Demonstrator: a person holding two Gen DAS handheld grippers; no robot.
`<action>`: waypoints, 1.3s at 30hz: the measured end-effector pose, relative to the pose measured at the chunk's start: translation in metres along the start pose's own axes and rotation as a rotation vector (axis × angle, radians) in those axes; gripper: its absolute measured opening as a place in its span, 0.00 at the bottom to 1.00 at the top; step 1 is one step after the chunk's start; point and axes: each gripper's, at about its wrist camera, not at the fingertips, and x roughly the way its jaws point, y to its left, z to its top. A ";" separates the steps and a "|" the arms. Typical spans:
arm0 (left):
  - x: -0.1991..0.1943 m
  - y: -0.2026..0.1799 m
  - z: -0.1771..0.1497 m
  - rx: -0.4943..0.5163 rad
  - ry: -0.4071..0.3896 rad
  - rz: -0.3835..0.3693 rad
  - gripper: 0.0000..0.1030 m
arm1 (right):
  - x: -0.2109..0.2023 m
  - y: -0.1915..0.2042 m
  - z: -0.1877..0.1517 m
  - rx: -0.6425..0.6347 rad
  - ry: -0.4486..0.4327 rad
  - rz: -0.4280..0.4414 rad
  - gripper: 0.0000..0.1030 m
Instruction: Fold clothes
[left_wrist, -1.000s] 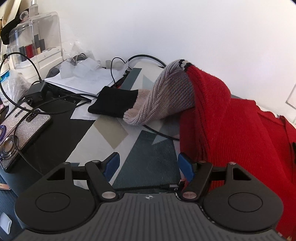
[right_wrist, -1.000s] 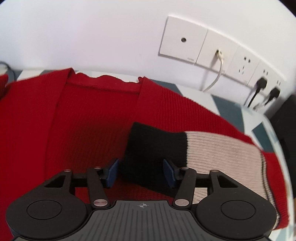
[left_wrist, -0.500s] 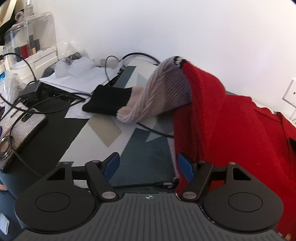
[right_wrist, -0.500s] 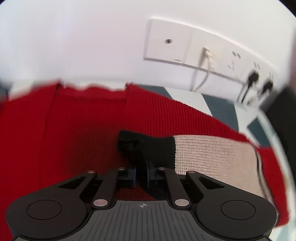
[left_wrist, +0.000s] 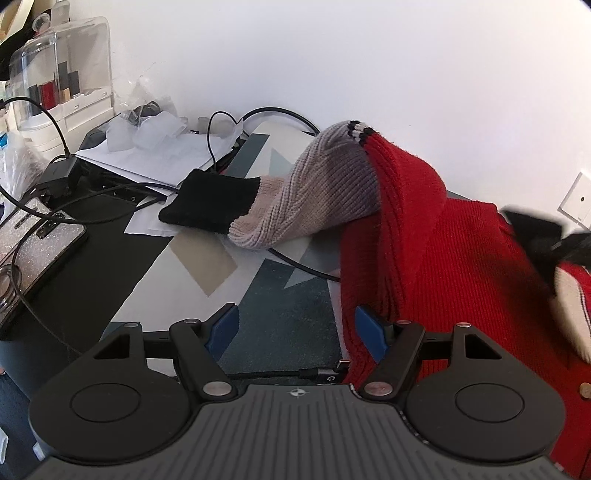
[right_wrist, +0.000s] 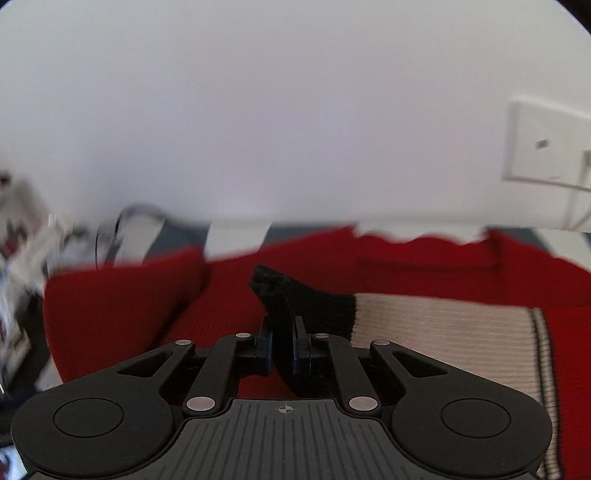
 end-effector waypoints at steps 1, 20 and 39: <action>-0.001 0.001 0.001 0.001 -0.003 -0.001 0.69 | 0.009 0.007 -0.005 -0.012 0.017 0.000 0.08; 0.017 -0.023 0.051 -0.026 -0.082 -0.093 0.74 | -0.030 0.008 -0.013 -0.107 -0.026 -0.039 0.55; 0.046 -0.141 0.028 0.165 0.160 -0.377 0.73 | -0.115 -0.123 -0.040 0.222 -0.128 -0.254 0.59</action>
